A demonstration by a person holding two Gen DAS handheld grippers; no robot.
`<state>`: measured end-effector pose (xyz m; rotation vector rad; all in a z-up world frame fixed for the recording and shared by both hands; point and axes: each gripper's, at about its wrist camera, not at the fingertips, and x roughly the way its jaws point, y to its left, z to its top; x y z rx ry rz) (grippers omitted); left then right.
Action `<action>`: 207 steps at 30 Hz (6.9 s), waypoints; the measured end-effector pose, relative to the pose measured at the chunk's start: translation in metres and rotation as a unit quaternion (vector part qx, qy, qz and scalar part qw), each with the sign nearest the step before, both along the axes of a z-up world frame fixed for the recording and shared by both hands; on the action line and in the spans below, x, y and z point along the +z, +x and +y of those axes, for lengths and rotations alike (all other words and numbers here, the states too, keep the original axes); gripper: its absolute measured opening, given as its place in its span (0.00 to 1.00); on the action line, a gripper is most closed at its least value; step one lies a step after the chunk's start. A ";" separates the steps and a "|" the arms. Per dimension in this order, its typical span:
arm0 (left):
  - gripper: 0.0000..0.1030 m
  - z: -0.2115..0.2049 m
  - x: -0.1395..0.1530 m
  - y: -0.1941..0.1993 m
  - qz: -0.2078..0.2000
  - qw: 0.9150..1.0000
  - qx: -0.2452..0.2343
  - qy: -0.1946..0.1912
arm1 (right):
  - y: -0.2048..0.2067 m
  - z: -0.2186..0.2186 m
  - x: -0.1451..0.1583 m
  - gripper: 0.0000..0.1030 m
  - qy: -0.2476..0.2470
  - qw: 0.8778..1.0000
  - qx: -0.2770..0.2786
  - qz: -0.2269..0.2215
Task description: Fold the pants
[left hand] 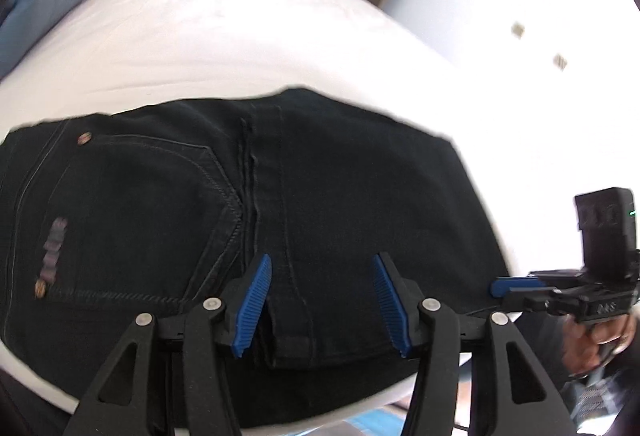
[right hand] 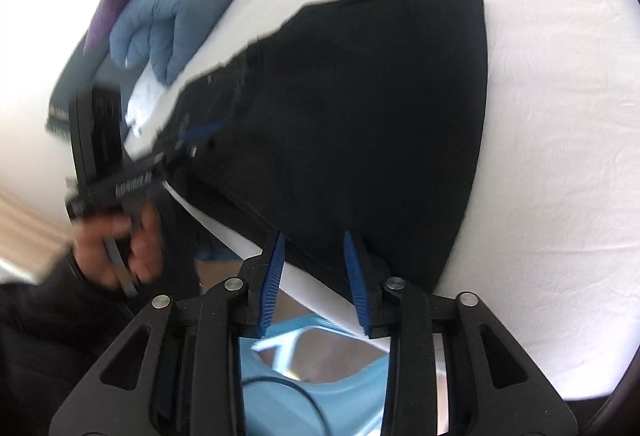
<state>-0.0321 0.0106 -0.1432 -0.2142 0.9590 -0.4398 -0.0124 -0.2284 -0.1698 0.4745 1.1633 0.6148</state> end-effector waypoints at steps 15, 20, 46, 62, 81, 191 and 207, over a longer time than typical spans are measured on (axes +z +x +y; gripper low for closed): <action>0.87 0.219 0.010 -0.044 0.016 0.932 0.309 -0.187 | 0.132 0.134 0.012 0.30 0.143 0.987 0.053 0.052; 0.87 0.234 0.003 -0.046 0.032 0.924 0.327 -0.197 | 0.161 0.146 -0.041 0.57 0.120 0.984 0.005 0.129; 0.91 0.264 -0.053 -0.012 0.072 0.884 0.376 -0.269 | 0.168 0.158 -0.046 0.56 0.092 0.988 0.004 0.124; 0.18 0.230 0.007 -0.002 0.014 0.931 0.347 -0.114 | 0.168 0.161 -0.043 0.56 0.065 0.990 -0.001 0.129; 0.15 0.109 0.097 0.007 -0.075 0.971 0.225 0.001 | 0.162 0.151 -0.045 0.56 0.077 0.990 -0.009 0.120; 0.01 0.037 -0.050 0.195 0.146 0.958 -0.164 -0.185 | 0.136 -0.054 -0.094 0.00 0.204 0.966 -0.098 0.127; 0.00 0.052 -0.047 0.103 0.128 0.960 -0.179 -0.174 | 0.082 -0.022 -0.081 0.00 0.193 0.971 -0.057 0.126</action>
